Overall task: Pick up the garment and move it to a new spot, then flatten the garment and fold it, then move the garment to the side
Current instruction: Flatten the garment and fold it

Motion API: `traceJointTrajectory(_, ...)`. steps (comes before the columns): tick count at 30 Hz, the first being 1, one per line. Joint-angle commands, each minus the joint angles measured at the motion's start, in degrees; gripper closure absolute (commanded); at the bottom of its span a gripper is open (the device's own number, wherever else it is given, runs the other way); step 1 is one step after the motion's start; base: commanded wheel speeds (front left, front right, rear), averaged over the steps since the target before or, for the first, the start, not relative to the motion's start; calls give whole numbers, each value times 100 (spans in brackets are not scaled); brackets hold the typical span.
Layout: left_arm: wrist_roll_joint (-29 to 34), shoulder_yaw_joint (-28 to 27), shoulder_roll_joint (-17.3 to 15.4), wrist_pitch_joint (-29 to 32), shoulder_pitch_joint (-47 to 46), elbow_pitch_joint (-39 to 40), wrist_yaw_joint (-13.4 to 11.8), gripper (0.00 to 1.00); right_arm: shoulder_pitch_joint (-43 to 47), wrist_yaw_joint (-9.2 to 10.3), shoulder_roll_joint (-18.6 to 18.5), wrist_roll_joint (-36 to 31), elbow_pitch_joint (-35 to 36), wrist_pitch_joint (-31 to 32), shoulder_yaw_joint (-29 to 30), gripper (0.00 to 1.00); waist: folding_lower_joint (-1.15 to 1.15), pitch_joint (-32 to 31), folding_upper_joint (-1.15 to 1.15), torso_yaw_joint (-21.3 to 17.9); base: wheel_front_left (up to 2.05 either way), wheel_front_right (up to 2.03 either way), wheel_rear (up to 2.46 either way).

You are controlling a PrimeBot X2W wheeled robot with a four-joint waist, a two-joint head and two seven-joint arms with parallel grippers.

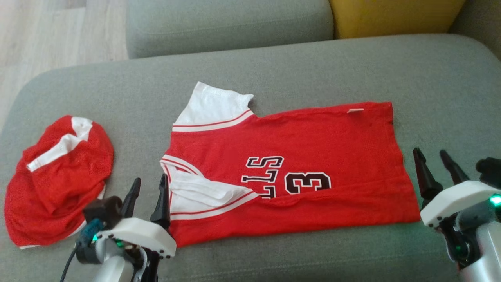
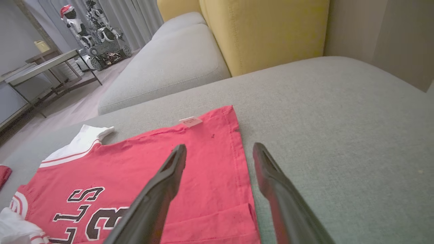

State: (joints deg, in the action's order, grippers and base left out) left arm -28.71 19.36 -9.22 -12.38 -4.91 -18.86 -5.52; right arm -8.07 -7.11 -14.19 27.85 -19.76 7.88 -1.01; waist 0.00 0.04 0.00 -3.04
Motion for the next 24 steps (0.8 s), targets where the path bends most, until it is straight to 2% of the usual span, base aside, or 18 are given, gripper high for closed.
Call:
traceJointTrajectory(1, 42, -230, -48, -112, -392, 213, 21, 0, -132, -37, -143, -109, 277, -280, -148, 0, 0, 128, 0, -45, 0, 0, 0)
traceJointTrajectory(6, 170, -178, -58, -146, -908, 109, 124, 0, -436, -37, 14, -335, 354, -894, -146, 0, 0, 507, 0, -217, 0, 0, 0)
traceJointTrajectory(9, 231, -120, -158, 104, -1434, -80, 220, 0, -737, -37, 137, -580, 369, -1121, -183, 0, 0, 868, 0, -402, 0, 0, 0)
traceJointTrajectory(10, 225, -76, -198, 226, -1649, -141, 335, 0, -852, -37, 186, -653, 366, -1173, -209, 0, 0, 993, 0, -472, 0, 0, 0)
traceJointTrajectory(15, 303, 88, -606, 1035, -2883, -619, 822, 0, -1441, -37, 390, -876, 384, -1317, -524, 0, 0, 1617, 0, -855, 0, 0, 0)
traceJointTrajectory(18, 290, 97, -858, 1614, -3704, -1021, 990, 0, -1740, -37, 394, -910, 389, -1361, -806, 0, 0, 1936, 0, -1073, 0, 0, 0)
traceJointTrajectory(21, 409, 255, -1250, 2224, -4399, -1452, 1146, 0, -2034, -37, 429, -931, 325, -1409, -1048, 0, 0, 2182, 0, -1328, 0, 0, 0)
traceJointTrajectory(24, 259, 345, -1470, 2779, -4901, -1806, 1245, 0, -2300, -37, 513, -887, 241, -1492, -1231, 0, 0, 2338, 0, -1531, 0, 0, 0)
